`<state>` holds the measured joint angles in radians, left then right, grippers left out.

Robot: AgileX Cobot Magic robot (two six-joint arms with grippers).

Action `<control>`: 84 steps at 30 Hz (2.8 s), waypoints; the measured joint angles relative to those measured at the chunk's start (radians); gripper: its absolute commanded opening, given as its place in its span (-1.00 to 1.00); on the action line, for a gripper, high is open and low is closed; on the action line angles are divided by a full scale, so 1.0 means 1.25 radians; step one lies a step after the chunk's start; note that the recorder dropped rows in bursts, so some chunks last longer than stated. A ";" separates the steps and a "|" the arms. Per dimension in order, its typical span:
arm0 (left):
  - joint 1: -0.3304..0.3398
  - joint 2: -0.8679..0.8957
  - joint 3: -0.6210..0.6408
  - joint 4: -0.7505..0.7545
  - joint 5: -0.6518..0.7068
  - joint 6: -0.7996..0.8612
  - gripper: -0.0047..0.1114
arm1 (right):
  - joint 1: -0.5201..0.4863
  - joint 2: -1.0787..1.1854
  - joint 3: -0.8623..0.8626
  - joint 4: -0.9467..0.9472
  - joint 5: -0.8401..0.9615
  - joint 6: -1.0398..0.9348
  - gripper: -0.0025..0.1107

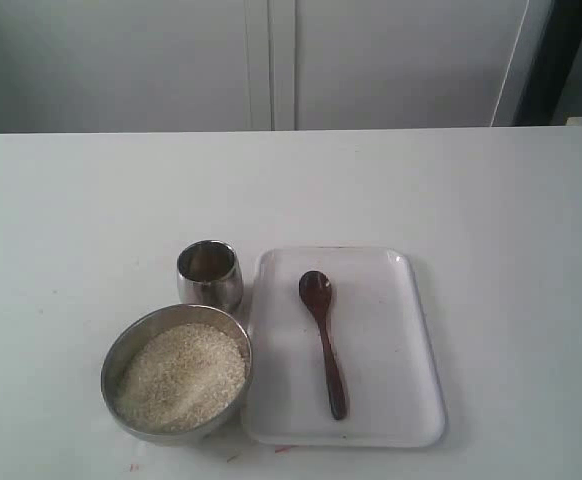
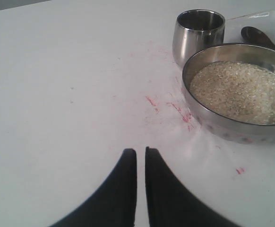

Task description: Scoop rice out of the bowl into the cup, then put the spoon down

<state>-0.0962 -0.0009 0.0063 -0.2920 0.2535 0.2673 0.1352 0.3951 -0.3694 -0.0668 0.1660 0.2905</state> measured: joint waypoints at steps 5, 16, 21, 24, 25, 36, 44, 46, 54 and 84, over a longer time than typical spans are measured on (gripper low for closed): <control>0.000 0.000 0.000 0.000 0.000 0.000 -0.67 | -0.026 -0.072 0.088 -0.003 -0.058 -0.013 -0.76; 0.000 0.000 0.000 0.000 0.000 0.000 -0.67 | -0.105 -0.227 0.235 -0.006 -0.160 -0.037 -0.76; 0.000 0.000 0.000 0.000 0.000 0.000 -0.67 | -0.155 -0.259 0.270 -0.006 -0.164 -0.037 -0.76; 0.000 0.000 0.000 0.000 0.000 0.000 -0.67 | -0.171 -0.275 0.289 -0.006 -0.162 -0.037 -0.76; 0.000 0.000 0.000 0.000 0.000 0.000 -0.67 | -0.173 -0.279 0.290 -0.006 -0.161 -0.039 -0.76; 0.000 0.000 0.000 0.000 0.000 0.000 -0.67 | -0.211 -0.301 0.291 -0.006 -0.020 -0.143 -0.76; 0.000 0.000 0.000 0.000 0.000 0.000 -0.67 | -0.216 -0.311 0.291 -0.006 0.121 -0.210 -0.76; 0.000 0.000 0.000 0.000 0.000 0.000 -0.67 | -0.215 -0.311 0.291 -0.006 0.135 -0.216 -0.76; 0.000 0.000 0.000 0.000 0.000 0.000 -0.67 | -0.212 -0.311 0.291 -0.006 0.138 -0.223 -0.76; 0.000 0.000 0.000 0.000 0.000 0.000 -0.67 | -0.212 -0.311 0.291 0.001 0.138 -0.221 -0.96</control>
<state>-0.0962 -0.0009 0.0063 -0.2920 0.2535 0.2673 -0.1297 0.0065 -0.0055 -0.0661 0.3388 0.0141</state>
